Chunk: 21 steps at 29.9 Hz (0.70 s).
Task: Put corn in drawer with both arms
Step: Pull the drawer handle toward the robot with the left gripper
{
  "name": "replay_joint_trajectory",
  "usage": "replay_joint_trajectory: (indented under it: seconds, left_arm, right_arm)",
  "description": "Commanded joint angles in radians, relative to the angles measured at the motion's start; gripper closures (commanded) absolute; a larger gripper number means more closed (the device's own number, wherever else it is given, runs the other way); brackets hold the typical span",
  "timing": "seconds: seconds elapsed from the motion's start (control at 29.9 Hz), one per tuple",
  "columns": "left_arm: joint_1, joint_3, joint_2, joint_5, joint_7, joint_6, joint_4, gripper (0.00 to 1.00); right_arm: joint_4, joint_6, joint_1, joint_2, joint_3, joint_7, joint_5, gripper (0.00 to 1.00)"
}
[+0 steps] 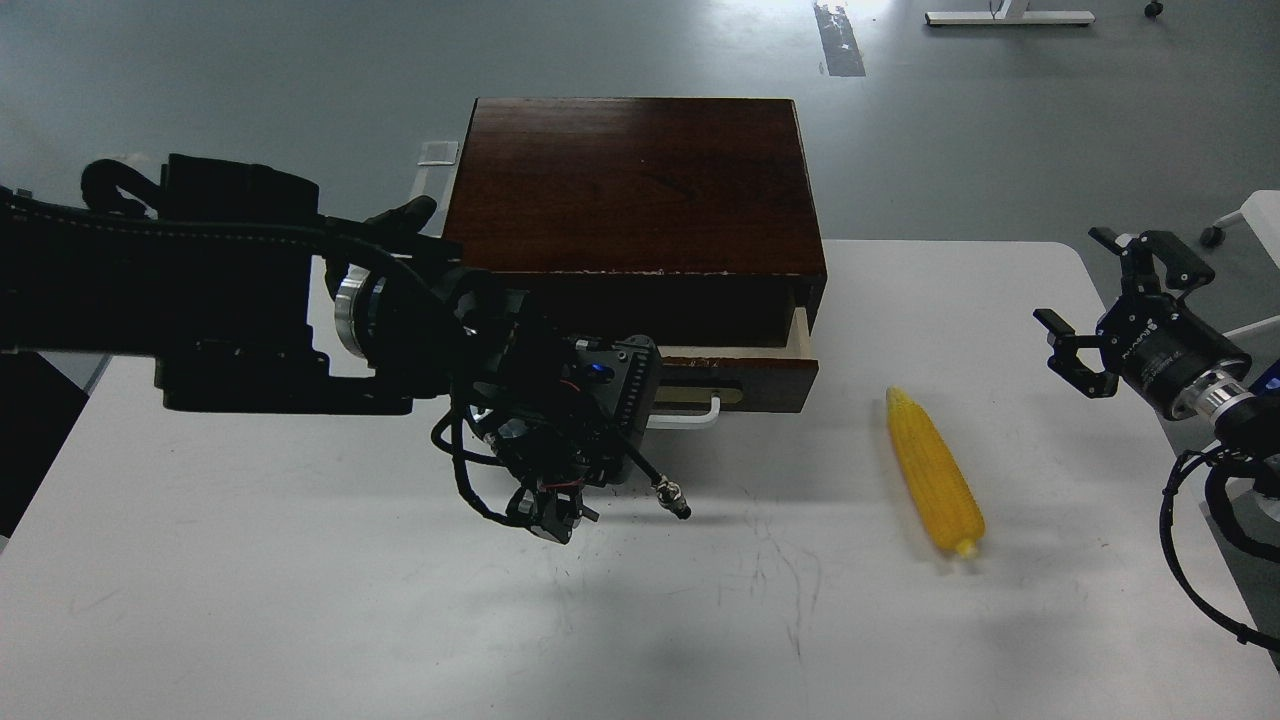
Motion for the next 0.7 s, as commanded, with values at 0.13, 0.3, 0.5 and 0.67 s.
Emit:
replay_joint_trajectory:
  seconds: [0.13,0.3,0.5,0.67]
  left_arm:
    - [0.003,-0.007,0.003,-0.001,-0.001,0.001,-0.037,0.01]
    - [0.002,-0.015,0.001,-0.001,-0.001,0.001,-0.034,0.01]
    - [0.002,-0.021,0.004,0.001,-0.001,0.001,-0.027,0.01]
    - [-0.001,-0.035,0.005,0.022,-0.001,0.001,-0.007,0.01]
  right_arm:
    - [0.000,0.000,0.000,-0.009,0.001,0.000,0.000,0.00]
    - [0.000,0.000,-0.001,-0.014,0.000,0.000,0.000,0.00]
    - [0.000,0.000,-0.001,-0.014,0.000,0.000,0.000,0.00]
    - [0.001,0.000,-0.001,-0.014,0.000,0.000,0.000,0.00]
